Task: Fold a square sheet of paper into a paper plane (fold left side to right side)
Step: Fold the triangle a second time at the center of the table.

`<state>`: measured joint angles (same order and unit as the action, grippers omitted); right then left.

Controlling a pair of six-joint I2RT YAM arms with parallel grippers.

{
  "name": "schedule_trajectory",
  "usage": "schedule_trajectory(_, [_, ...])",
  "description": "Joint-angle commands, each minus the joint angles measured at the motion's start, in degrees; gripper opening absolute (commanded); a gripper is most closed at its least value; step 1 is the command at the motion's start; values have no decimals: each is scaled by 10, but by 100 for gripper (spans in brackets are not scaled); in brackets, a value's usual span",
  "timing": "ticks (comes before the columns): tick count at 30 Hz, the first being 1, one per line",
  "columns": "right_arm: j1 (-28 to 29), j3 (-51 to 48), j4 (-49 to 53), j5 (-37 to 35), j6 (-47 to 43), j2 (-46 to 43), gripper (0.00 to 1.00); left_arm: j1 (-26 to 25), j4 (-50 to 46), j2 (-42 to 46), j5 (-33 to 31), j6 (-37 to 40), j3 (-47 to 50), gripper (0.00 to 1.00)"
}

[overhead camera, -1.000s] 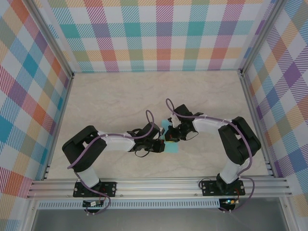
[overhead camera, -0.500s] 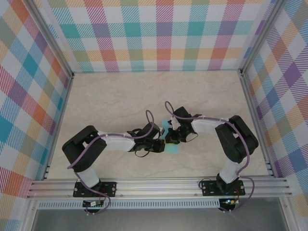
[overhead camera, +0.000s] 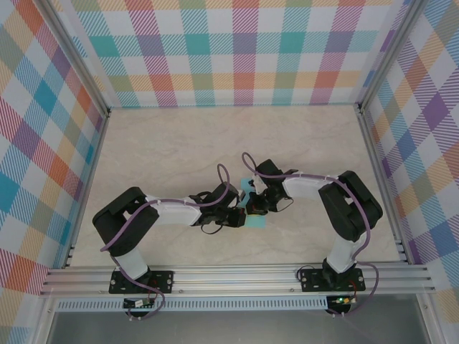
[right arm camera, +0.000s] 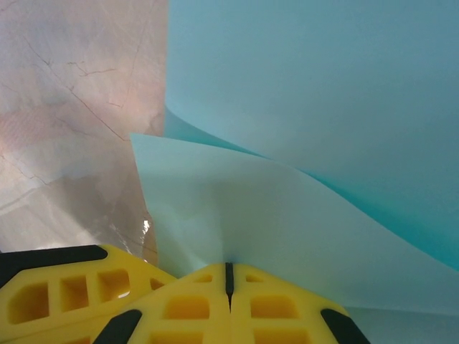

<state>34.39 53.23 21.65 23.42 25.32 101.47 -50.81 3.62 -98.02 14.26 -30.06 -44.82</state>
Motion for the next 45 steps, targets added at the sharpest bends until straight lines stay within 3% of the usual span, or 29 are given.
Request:
schedule_trajectory(1, [-6, 6, 38, -71, -25, 18, 5, 2, -65, -20, -14, 0, 25, 0])
schedule_trajectory(23, [-128, 36, 73, -74, -87, 17, 5, 2, -60, -10, -12, -1, 34, 0])
schedule_trajectory(30, [-129, 39, 77, -60, -89, 27, 5, 2, -63, 9, -11, 1, 38, 1])
schedule_trajectory(35, [-129, 45, 98, -81, -87, -40, 6, 2, -67, 14, -12, 1, 36, 1])
schedule_trajectory(39, [-120, 49, 103, -31, -75, -72, 6, 2, -67, 18, -14, -1, 36, 1])
schedule_trajectory(45, [-64, 35, 52, 22, -29, -48, 6, 2, -66, 23, -16, 0, 32, 2])
